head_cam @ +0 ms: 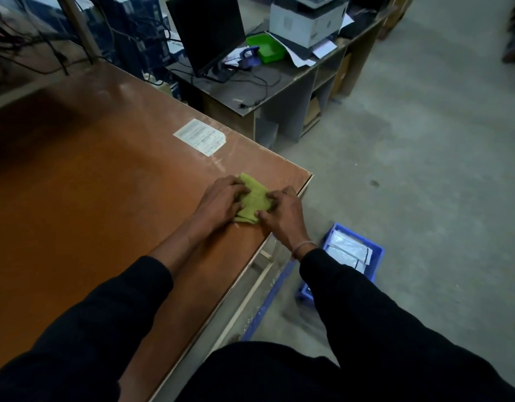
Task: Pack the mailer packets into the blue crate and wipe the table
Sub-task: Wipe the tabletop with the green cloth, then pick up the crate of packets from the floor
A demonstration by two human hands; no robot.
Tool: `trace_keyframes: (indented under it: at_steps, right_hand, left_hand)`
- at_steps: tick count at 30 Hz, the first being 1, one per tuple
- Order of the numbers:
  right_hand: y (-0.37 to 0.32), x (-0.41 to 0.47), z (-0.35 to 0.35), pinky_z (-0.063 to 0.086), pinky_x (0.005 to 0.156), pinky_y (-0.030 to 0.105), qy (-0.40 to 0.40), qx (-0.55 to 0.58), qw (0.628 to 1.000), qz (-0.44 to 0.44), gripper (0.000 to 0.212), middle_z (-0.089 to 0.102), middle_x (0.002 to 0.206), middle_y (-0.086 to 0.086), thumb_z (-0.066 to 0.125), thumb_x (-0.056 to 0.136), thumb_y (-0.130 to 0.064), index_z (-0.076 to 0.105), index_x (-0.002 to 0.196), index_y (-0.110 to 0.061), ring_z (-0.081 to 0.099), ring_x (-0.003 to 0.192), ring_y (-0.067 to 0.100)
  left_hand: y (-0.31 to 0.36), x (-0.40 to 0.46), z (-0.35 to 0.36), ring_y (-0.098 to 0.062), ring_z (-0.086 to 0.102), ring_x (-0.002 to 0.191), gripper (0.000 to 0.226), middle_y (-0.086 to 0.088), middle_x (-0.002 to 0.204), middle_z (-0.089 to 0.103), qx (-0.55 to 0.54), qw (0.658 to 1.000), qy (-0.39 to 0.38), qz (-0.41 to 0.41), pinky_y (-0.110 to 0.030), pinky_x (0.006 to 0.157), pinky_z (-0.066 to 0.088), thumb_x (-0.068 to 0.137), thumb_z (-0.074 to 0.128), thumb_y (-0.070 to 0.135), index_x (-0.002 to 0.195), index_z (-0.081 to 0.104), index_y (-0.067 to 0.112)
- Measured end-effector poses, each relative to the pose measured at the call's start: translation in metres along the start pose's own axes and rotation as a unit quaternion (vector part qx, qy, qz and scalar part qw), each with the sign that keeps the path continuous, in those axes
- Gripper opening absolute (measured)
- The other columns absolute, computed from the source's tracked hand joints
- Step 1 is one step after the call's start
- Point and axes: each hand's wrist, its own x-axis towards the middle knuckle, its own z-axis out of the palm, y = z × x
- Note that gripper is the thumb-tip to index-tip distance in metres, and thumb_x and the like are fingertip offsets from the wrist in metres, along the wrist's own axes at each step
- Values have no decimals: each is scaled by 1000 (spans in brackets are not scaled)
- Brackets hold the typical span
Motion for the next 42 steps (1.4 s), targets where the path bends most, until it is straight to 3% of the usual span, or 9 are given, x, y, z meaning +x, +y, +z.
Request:
trace_keyframes:
  at_steps: [8, 13, 19, 23, 28, 31, 34, 38, 42]
  right_hand:
    - [-2, -2, -7, 45, 88, 35, 27, -102, 994, 8, 60, 44, 111, 5, 80, 72, -54, 69, 122, -23, 43, 104, 28]
    - [14, -20, -14, 43, 86, 25, 54, 82, 995, 13, 52, 41, 106, 2, 80, 73, -42, 72, 118, -19, 50, 97, 19]
    - [71, -60, -52, 47, 81, 17, 112, 112, 985, 71, 38, 49, 105, 3, 78, 80, -17, 72, 117, -24, 56, 85, 4]
    - [137, -93, -82, 46, 79, 20, 132, 112, 971, 166, 34, 53, 106, 6, 75, 82, -12, 71, 115, -22, 60, 79, 16]
    - [230, -136, -129, 36, 70, -4, 152, 106, 951, 246, 37, 56, 111, 12, 74, 83, -7, 69, 119, -12, 57, 83, 15]
    - [291, -159, -154, 38, 74, 4, 159, 107, 940, 283, 39, 56, 110, 13, 74, 82, -7, 69, 120, -12, 57, 83, 16]
    - [353, -182, -168, 45, 83, 22, 154, 110, 929, 319, 40, 55, 104, 11, 75, 81, -10, 68, 120, -13, 62, 89, 27]
    - [423, -196, -174, 35, 75, 11, 114, 117, 920, 355, 48, 55, 113, 17, 75, 83, -14, 64, 129, -12, 63, 96, 27]
    - [476, -191, -164, 34, 77, 10, 63, 121, 916, 377, 55, 53, 119, 17, 75, 84, -17, 59, 136, -14, 62, 101, 27]
  left_hand:
    - [0, 5, -3, -24, 48, 133, 44, 4, 142, 55, -2, 1000, -5, -15, -46, 105, 41, 86, 78, 29, 129, 68, 31]
    - [21, 5, -11, -30, 39, 135, 50, -3, 149, 48, 77, 997, -24, -9, -43, 106, 35, 88, 74, 28, 137, 62, 27]
    - [77, -6, 4, -29, 55, 116, 32, -12, 125, 62, -83, 978, 108, 159, -34, 100, 41, 89, 70, 12, 121, 68, 10]
    - [140, 3, 58, -21, 61, 106, 28, -4, 115, 63, -159, 961, 48, 223, -28, 90, 48, 87, 70, 14, 115, 69, 11]
    - [218, 20, 142, -16, 64, 99, 32, -5, 118, 59, -212, 961, -58, 165, -29, 77, 57, 89, 72, 12, 121, 68, 11]
    - [251, 31, 193, -22, 66, 102, 35, -9, 124, 57, -213, 964, -117, 103, -38, 81, 59, 90, 72, 8, 125, 65, 9]
    - [273, 39, 240, -25, 67, 106, 40, -13, 130, 54, -198, 963, -174, 47, -34, 89, 55, 92, 71, 9, 131, 62, 7]
    - [287, 55, 297, -31, 67, 109, 48, -18, 135, 53, -186, 957, -222, -15, -29, 88, 49, 92, 71, 9, 137, 57, 5]
    - [283, 73, 343, -32, 67, 106, 55, -18, 141, 53, -176, 949, -251, -71, -37, 93, 53, 92, 71, 12, 144, 52, 8]
